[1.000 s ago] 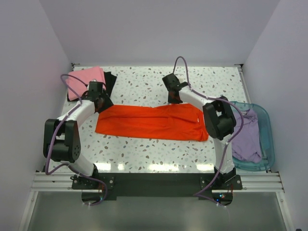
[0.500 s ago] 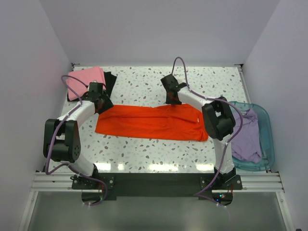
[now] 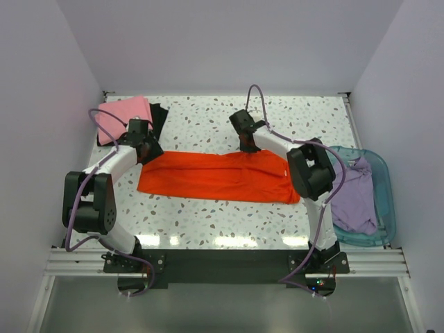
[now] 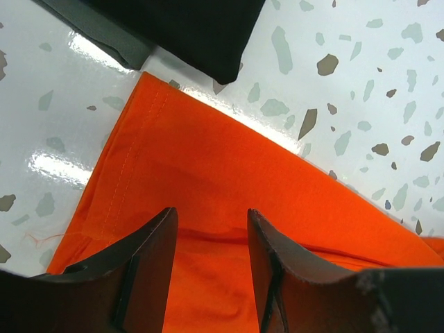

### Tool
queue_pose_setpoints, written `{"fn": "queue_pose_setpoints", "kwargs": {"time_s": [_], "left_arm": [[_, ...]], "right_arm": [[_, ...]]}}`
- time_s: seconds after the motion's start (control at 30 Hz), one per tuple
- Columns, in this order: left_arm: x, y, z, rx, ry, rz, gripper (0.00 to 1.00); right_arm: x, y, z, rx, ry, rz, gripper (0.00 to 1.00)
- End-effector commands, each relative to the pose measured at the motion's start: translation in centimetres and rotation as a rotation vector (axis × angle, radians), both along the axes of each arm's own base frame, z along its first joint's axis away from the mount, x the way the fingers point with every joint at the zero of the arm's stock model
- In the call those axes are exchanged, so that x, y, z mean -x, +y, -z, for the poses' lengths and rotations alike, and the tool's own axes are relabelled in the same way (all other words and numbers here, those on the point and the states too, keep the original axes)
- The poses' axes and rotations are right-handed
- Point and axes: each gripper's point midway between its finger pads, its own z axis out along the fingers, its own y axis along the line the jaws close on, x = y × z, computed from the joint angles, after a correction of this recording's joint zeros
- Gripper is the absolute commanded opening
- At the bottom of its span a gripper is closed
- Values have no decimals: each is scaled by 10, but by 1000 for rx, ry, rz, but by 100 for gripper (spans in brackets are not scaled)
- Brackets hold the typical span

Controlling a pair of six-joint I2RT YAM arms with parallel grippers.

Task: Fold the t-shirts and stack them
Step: Fold the tshirt

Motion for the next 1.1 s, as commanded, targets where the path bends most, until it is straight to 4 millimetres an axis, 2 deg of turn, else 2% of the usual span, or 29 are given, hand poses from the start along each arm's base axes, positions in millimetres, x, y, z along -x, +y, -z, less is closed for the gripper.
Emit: {"fn": "queue_pose_setpoints", "kwargs": {"time_s": [0.0, 0.13, 0.23, 0.27, 0.5, 0.7, 0.9, 0.97, 1.0, 1.07], "left_arm": [[-6, -4, -12, 0, -56, 22, 49], [-3, -2, -7, 2, -40, 5, 49], [-1, -1, -3, 8, -32, -11, 49], [0, -1, -2, 7, -28, -16, 49], [4, 4, 5, 7, -4, -43, 46], [9, 8, 8, 8, 1, -60, 46], [15, 11, 12, 13, 17, -68, 45], [17, 14, 15, 13, 26, -80, 45], [18, 14, 16, 17, 30, -82, 45], [19, 17, 17, 12, 34, -92, 45]], "right_arm": [[-7, -3, -28, 5, -85, 41, 2], [-1, -7, -45, -6, -123, 56, 0], [7, -12, -47, -6, -129, 70, 0], [9, -13, -55, -21, -146, 78, 0], [30, -10, -65, -46, -170, 80, 0], [51, -5, -64, -75, -176, 84, 0], [77, -1, -46, -105, -169, 99, 0], [82, 2, -48, -138, -184, 111, 0], [87, 0, -41, -149, -179, 115, 0], [92, 3, -42, -190, -195, 128, 0]]}}
